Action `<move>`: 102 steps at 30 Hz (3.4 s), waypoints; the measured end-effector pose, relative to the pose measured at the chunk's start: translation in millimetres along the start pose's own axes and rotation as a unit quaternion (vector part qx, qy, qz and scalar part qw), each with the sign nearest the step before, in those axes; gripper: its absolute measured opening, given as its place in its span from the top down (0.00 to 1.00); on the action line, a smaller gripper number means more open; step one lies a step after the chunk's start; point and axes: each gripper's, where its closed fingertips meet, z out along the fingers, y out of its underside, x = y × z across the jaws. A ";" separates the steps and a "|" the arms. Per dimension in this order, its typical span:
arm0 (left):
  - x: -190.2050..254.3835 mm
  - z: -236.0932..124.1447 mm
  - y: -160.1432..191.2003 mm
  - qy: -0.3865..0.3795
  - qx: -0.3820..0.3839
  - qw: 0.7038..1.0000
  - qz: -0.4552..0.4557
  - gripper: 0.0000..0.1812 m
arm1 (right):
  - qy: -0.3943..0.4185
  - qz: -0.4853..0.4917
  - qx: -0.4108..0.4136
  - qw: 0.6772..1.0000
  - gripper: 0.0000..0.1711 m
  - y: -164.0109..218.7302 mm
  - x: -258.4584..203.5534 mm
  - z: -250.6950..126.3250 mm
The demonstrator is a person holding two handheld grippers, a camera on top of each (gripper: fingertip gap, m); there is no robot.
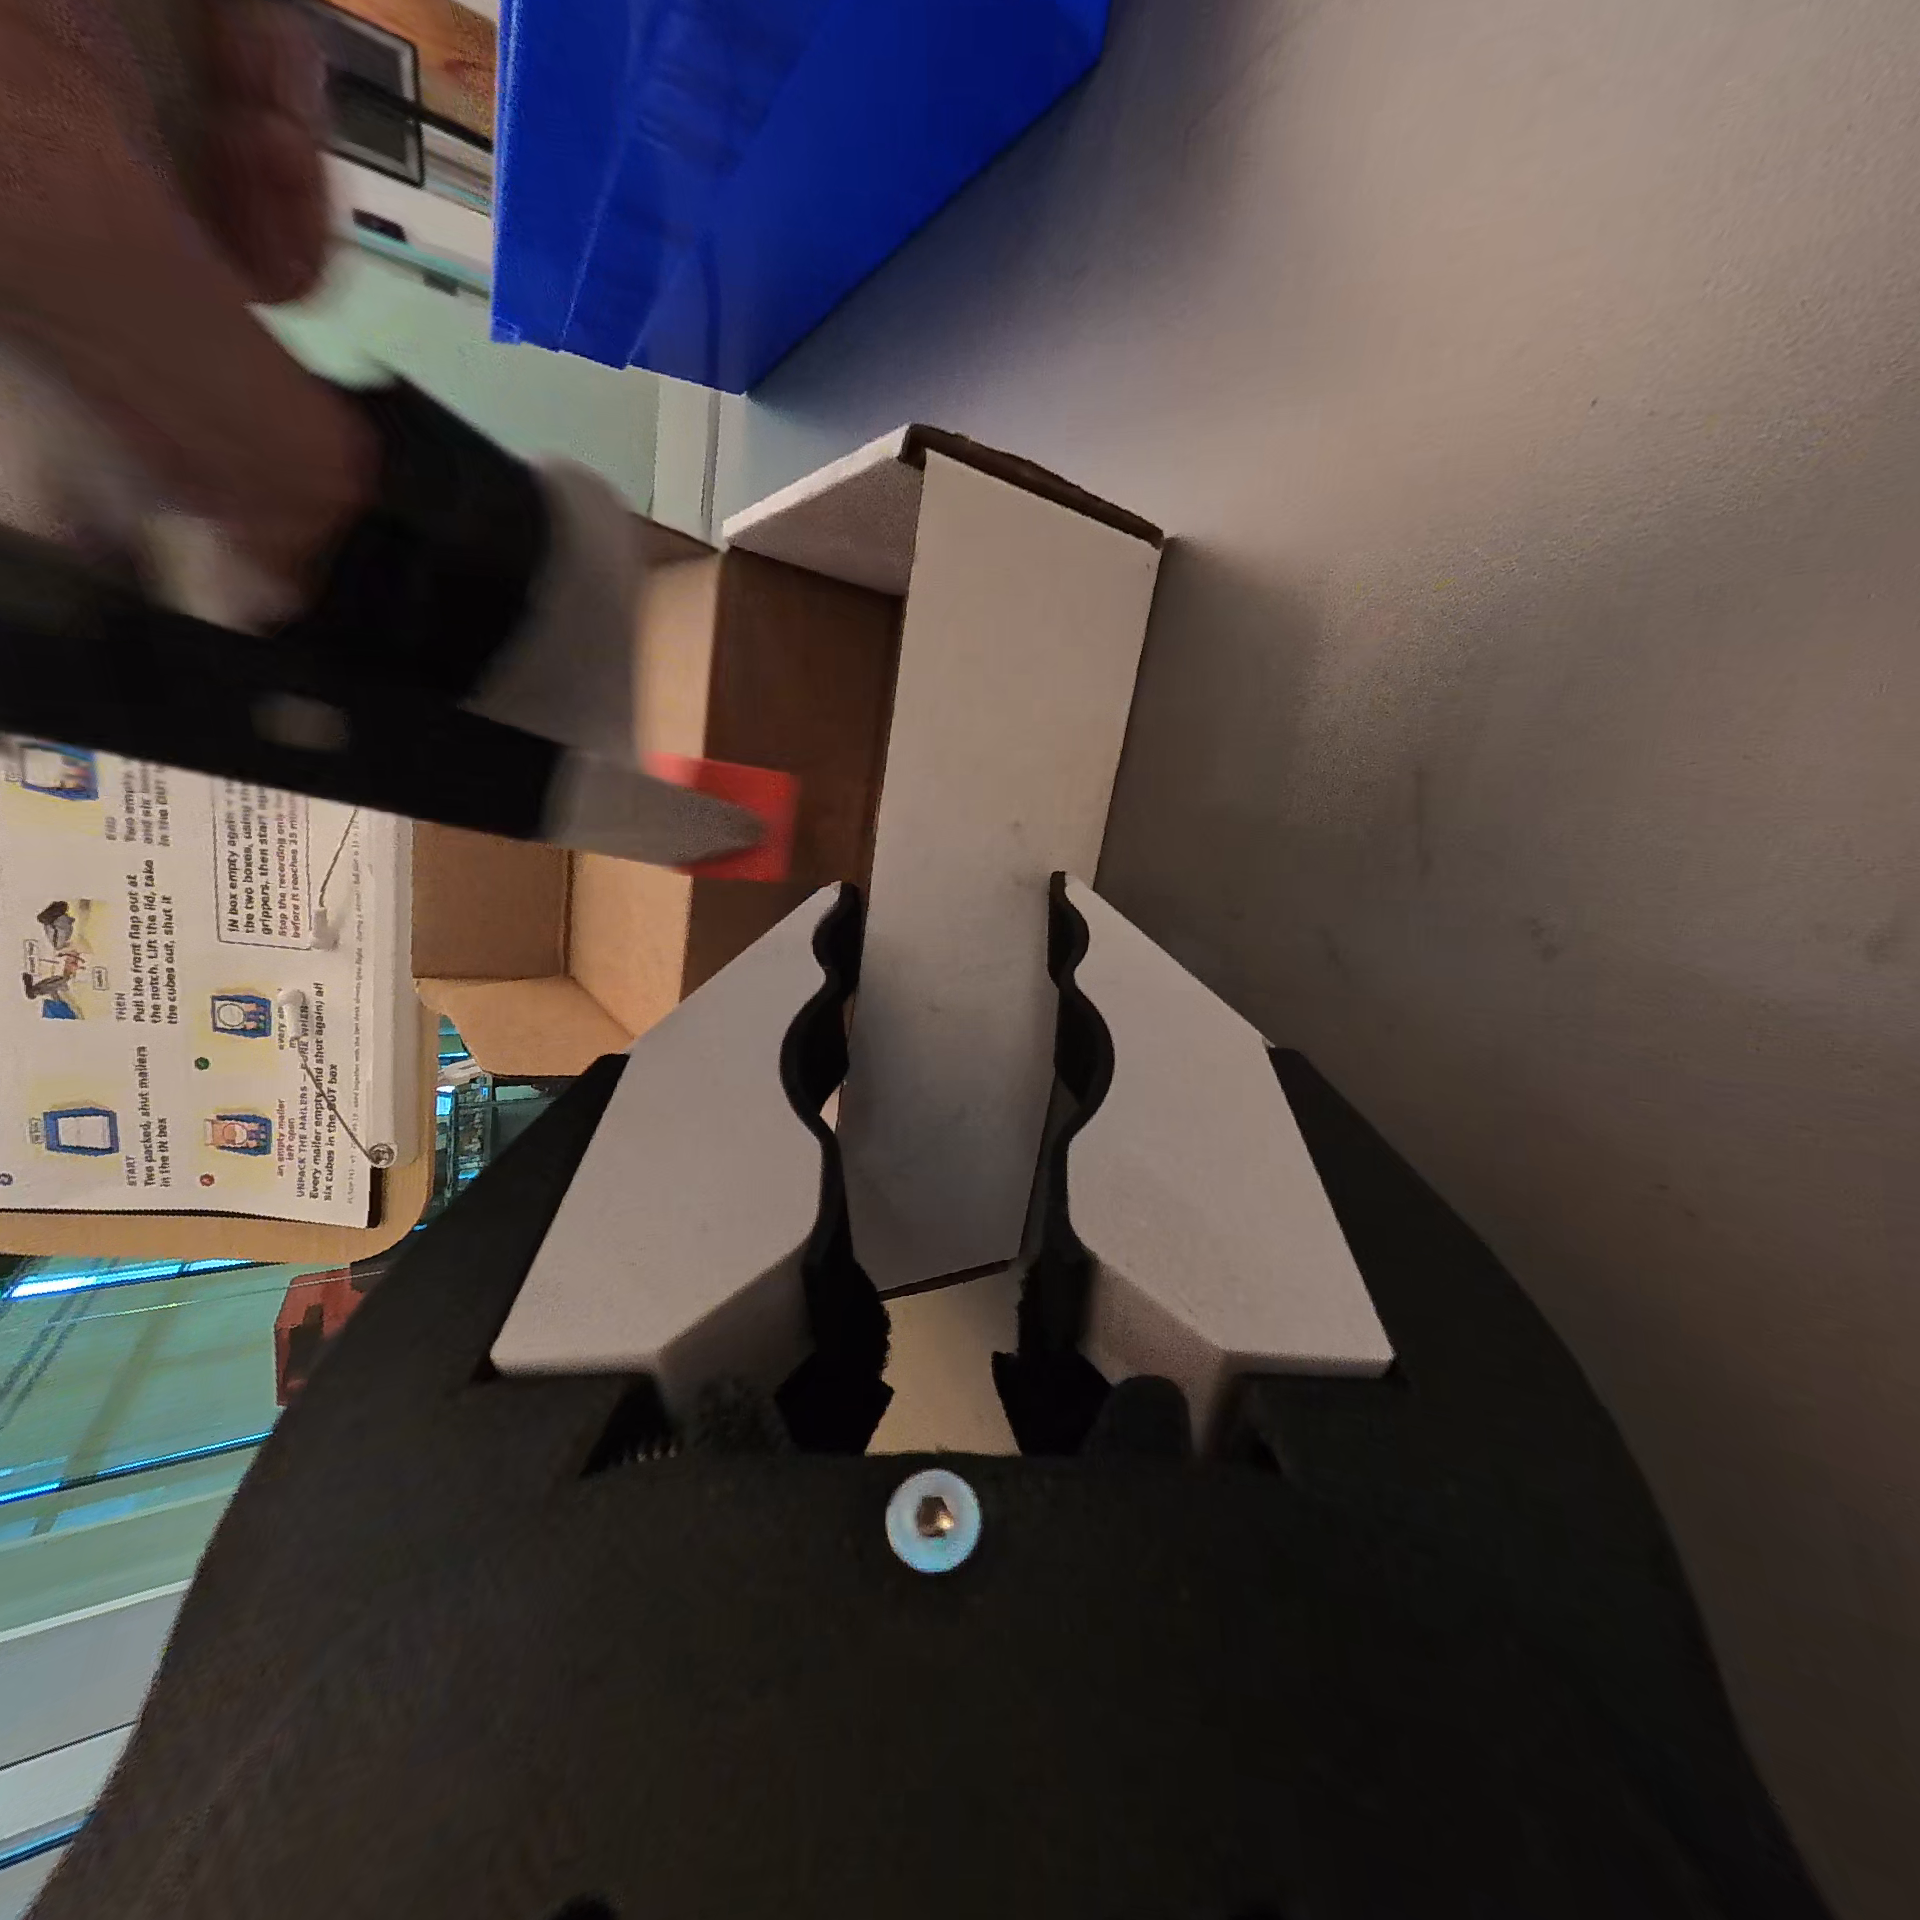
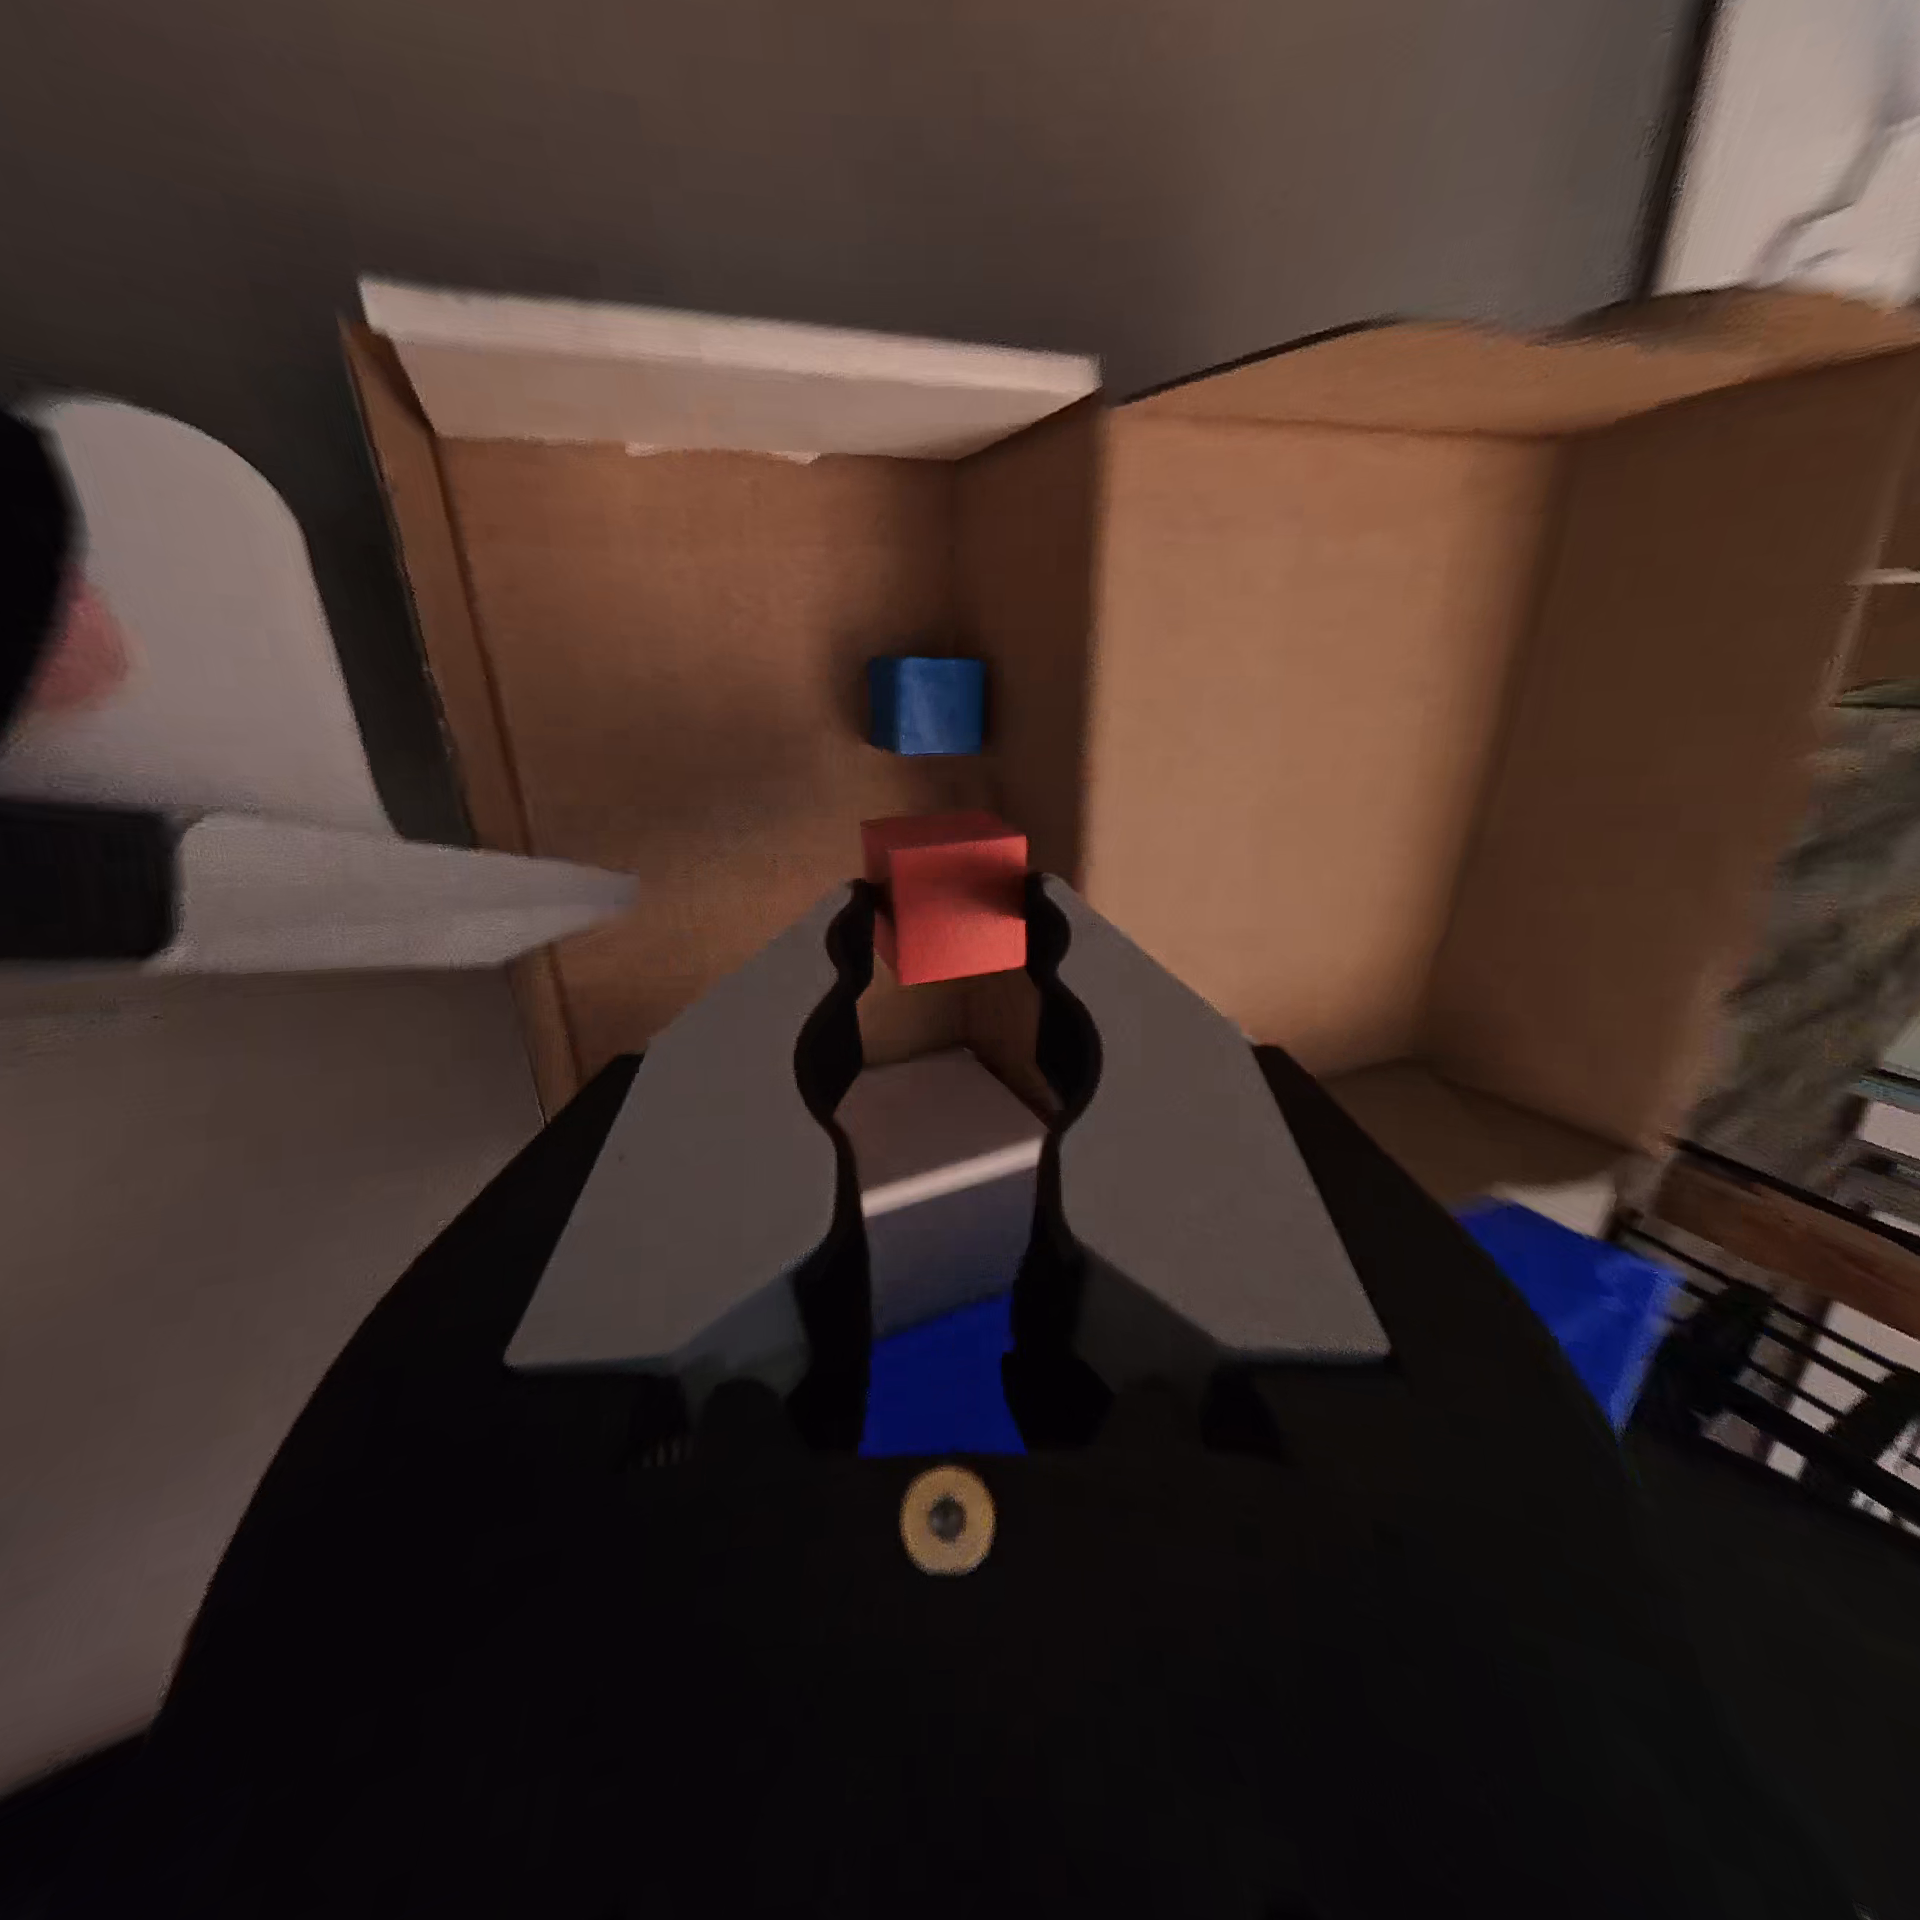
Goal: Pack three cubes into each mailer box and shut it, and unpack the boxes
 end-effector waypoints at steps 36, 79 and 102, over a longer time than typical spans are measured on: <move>0.9 0.4 1.2 -0.007 -0.007 1.000 0.015 0.80 | 0.070 0.445 -0.104 0.887 0.80 261.2 83.0 -27.7; 1.1 -1.0 0.8 -0.009 -0.005 1.000 0.022 0.80 | 0.075 0.039 0.165 0.983 0.88 -44.9 39.1 -73.8; 0.7 -2.1 1.8 -0.012 -0.011 1.000 0.027 0.80 | 0.015 0.400 -0.095 0.911 0.86 233.9 40.5 20.4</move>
